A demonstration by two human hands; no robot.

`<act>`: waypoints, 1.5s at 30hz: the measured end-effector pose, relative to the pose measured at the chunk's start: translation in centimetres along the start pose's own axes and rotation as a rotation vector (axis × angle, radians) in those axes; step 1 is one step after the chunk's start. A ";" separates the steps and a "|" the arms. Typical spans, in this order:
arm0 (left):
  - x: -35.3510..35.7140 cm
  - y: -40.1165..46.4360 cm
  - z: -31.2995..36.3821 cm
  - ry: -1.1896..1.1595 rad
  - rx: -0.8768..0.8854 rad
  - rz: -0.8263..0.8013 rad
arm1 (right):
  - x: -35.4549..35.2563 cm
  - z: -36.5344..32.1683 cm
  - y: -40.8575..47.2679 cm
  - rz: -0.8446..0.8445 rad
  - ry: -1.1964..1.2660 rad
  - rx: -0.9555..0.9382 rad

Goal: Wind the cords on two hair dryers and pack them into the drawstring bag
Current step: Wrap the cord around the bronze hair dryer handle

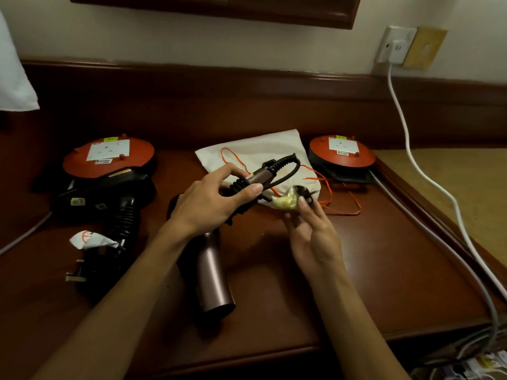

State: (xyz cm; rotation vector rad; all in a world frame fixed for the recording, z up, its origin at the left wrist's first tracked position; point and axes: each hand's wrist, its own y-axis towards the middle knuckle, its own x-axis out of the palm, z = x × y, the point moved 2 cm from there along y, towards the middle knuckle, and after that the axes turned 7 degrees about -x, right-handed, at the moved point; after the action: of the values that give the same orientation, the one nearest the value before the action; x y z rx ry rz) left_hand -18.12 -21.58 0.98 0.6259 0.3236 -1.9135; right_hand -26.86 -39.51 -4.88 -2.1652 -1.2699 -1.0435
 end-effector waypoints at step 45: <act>2.8 0.5 1.7 0.269 -0.033 0.170 | 0.1 -2.6 3.0 -0.441 -0.031 0.110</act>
State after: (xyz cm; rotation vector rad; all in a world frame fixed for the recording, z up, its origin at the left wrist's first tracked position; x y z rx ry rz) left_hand -18.99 -24.74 0.85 0.8632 0.4563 -1.6607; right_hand -25.24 -42.69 -3.12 -1.8682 -1.8270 -1.0716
